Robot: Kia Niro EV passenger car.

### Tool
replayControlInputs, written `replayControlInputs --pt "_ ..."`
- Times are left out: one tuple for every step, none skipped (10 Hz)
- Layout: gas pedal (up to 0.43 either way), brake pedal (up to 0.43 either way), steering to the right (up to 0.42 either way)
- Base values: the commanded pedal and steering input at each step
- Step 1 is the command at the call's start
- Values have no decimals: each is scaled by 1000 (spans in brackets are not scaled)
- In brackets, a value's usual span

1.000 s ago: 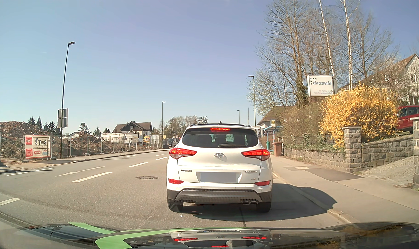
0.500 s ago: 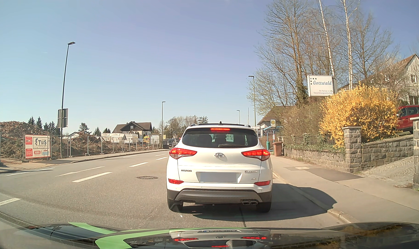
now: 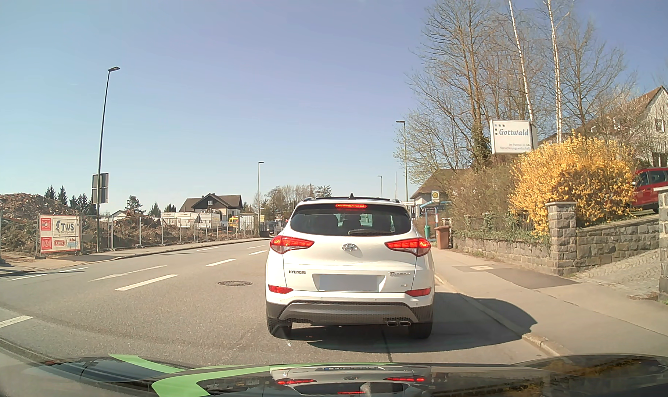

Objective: Follow the waypoints while adhering to traffic rules and regulations

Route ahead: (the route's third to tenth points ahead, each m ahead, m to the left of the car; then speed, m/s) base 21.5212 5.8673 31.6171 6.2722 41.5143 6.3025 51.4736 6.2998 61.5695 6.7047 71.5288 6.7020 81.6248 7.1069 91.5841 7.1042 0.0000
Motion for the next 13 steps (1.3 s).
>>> replayControlInputs --pt "0 311 -9" --pt "0 317 -9" --pt "0 311 -9" --pt "0 311 -9" --pt "0 311 -9" --pt "0 311 -9" --pt "0 311 -9" --pt "0 311 -9" --pt "0 311 -9" --pt "0 311 -9" --pt "0 311 -9" --pt "0 311 -9" --pt "0 311 -9"
